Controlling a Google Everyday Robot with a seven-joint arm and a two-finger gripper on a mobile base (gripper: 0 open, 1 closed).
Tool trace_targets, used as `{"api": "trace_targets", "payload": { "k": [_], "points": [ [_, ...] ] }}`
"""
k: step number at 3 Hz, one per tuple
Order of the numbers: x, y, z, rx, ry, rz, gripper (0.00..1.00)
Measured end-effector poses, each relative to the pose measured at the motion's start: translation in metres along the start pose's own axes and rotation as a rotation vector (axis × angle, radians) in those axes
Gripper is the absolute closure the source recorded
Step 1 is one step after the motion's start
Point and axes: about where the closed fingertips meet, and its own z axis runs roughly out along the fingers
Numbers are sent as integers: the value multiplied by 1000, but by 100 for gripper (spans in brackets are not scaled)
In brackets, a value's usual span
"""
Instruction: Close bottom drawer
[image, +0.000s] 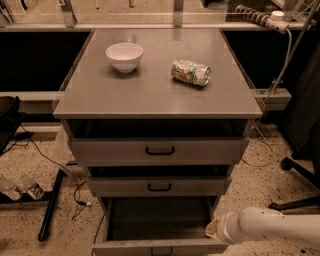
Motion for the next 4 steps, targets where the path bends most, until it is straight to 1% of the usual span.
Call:
{"api": "trace_targets", "payload": {
  "k": [1,2,3,4],
  "points": [
    [42,7,48,2,-60,45,100],
    [42,7,48,2,-60,45,100],
    [45,14,57,-7,-28,49,100],
    [61,18,90,-25,24,84,100]
  ]
}}
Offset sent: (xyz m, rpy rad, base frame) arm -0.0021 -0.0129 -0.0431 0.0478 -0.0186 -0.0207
